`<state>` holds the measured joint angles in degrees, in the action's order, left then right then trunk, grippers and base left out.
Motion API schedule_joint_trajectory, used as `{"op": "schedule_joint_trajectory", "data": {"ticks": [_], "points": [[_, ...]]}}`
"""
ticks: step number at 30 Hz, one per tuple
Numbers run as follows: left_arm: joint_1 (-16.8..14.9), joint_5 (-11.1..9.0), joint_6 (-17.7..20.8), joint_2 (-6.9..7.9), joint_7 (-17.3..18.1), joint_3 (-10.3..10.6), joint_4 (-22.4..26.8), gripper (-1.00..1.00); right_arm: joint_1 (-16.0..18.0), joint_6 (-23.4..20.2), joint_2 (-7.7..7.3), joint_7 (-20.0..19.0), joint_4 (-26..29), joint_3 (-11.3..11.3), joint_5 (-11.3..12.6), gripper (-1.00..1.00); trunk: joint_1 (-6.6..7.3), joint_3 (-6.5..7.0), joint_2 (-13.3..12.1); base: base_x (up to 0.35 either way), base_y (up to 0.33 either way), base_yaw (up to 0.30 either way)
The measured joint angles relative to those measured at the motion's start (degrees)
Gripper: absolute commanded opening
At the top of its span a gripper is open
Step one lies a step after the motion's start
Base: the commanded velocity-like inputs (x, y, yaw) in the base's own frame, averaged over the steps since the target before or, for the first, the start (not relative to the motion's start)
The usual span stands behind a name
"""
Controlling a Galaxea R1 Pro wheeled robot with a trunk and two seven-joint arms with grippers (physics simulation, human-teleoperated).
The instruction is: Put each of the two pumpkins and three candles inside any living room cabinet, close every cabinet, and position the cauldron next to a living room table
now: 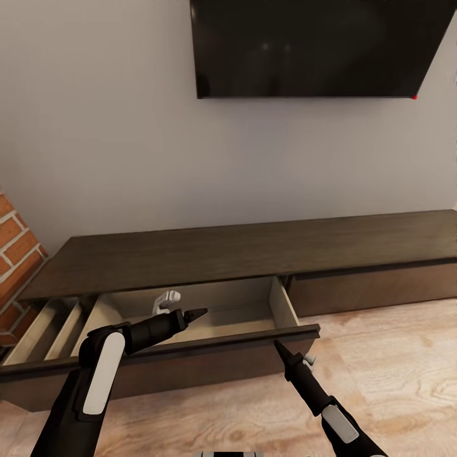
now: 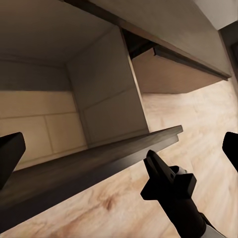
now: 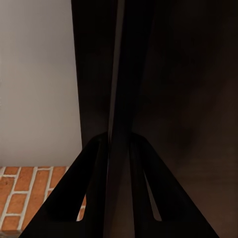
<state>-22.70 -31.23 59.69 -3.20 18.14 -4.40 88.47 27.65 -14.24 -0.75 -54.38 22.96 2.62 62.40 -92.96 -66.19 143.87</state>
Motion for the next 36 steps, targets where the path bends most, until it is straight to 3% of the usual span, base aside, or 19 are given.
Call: {"op": "schedule_joint_trajectory", "data": {"ticks": [36], "points": [[0.02, 0.00, 0.00, 0.01, 0.00, 0.00, 0.01, 1.00, 0.28, 0.18, -0.03, 0.74, 0.00, 1.19, 0.26, -1.00, 0.00, 0.01, 0.00, -0.078, 0.000, 0.000]]}}
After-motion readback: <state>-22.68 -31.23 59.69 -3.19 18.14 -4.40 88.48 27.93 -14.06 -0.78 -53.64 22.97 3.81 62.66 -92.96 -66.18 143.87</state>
